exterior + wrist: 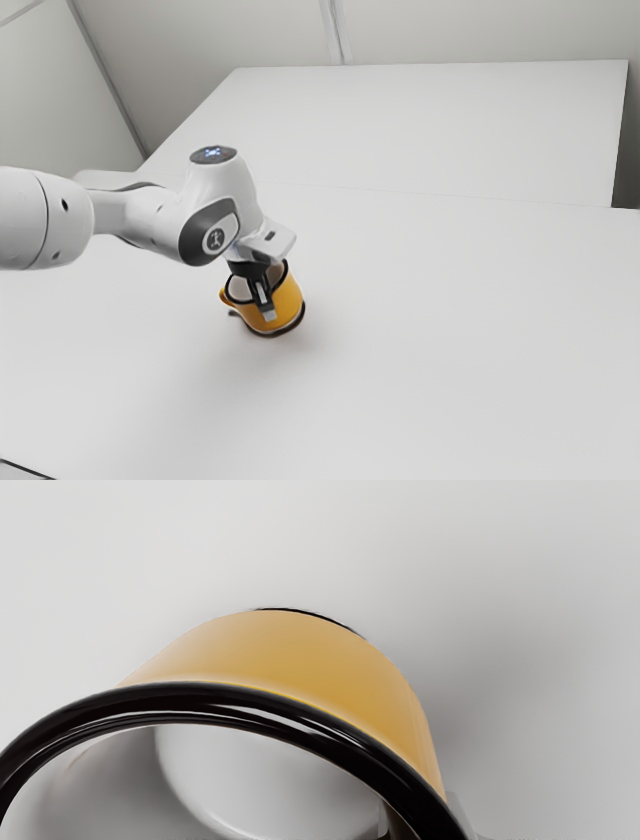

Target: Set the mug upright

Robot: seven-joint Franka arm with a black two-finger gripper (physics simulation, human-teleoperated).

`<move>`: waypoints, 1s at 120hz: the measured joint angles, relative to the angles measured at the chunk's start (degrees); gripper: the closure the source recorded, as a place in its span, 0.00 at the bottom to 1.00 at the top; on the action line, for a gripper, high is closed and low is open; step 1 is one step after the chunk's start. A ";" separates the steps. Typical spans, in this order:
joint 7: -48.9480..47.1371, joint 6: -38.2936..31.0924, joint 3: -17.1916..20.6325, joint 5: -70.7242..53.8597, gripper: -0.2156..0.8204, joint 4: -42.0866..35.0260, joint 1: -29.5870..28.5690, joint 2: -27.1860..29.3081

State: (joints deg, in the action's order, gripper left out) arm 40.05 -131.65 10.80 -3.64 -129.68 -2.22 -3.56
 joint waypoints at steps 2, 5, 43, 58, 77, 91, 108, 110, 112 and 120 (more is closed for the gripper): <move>-0.08 -0.09 0.01 -0.19 0.95 -0.13 0.02 0.00; -0.20 -0.22 0.03 -0.43 0.95 -0.30 0.03 0.01; -0.45 -0.54 0.10 -0.59 0.56 -0.76 -0.22 -0.32; -0.23 -0.50 0.10 -0.47 0.40 -0.73 -0.21 -0.21; 0.01 -0.47 0.14 -0.42 0.30 -0.70 -0.21 0.25; 0.00 0.66 0.59 -0.41 0.26 0.23 -0.57 2.14; -2.16 6.21 1.94 -0.25 0.24 5.59 -1.42 3.43; -2.67 6.98 2.01 -0.19 0.23 6.28 -1.42 3.50; -3.20 7.69 2.06 -0.14 0.23 6.87 -1.41 3.56; -5.93 10.15 2.16 0.11 0.23 9.48 -1.25 3.64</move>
State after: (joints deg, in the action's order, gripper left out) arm 34.12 -121.50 12.97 -3.53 -120.21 -3.47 0.08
